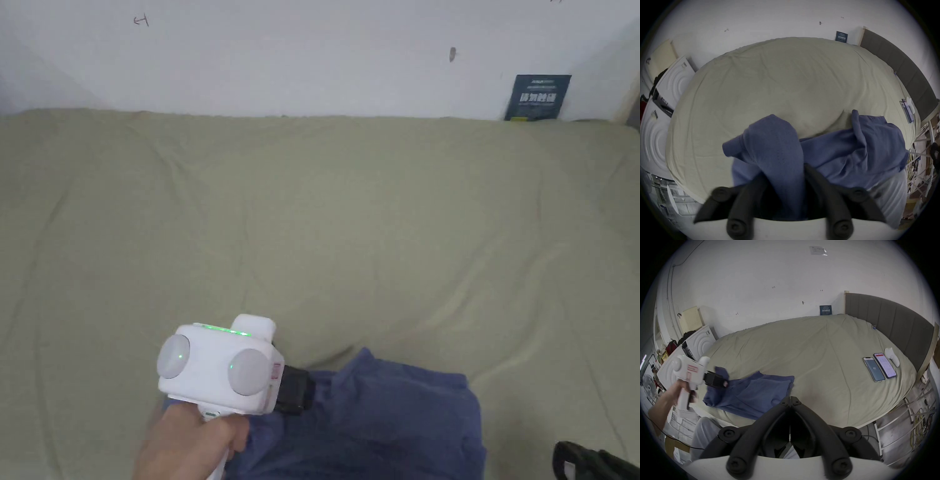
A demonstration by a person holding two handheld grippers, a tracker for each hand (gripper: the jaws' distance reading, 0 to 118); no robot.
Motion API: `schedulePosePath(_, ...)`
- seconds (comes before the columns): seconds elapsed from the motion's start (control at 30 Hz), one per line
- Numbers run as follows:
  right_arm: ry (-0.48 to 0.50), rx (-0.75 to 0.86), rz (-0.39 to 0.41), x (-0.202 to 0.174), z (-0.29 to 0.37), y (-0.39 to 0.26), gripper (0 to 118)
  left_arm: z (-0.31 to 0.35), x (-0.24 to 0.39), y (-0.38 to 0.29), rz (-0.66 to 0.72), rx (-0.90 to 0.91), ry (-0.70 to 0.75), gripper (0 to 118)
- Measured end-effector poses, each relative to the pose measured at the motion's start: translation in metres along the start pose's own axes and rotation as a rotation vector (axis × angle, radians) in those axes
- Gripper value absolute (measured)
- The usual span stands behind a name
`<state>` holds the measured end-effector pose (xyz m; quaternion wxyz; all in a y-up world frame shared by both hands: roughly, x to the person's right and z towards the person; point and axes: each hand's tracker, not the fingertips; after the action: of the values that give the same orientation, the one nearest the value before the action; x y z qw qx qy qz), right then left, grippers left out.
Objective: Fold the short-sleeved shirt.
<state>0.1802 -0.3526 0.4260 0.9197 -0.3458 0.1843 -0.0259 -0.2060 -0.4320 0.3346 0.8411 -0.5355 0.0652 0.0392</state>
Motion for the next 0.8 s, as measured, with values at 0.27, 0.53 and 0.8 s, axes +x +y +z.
schedulePosePath(0.27, -0.001, -0.002, 0.002, 0.002, 0.000, 0.001, 0, 0.058, -0.053, -0.003, 0.172, 0.093, -0.227, 110)
schedulePosePath(0.53, 0.045, -0.036, -0.004, -0.011, -0.014, -0.002, 0, 0.044, -0.141, -0.018, 0.435, 0.064, -0.442, 0)
schedulePosePath(0.8, 0.018, -0.057, -0.001, -0.013, -0.010, -0.003, 0, -0.035, -0.082, -0.019, 0.468, -0.085, -0.687, 0)
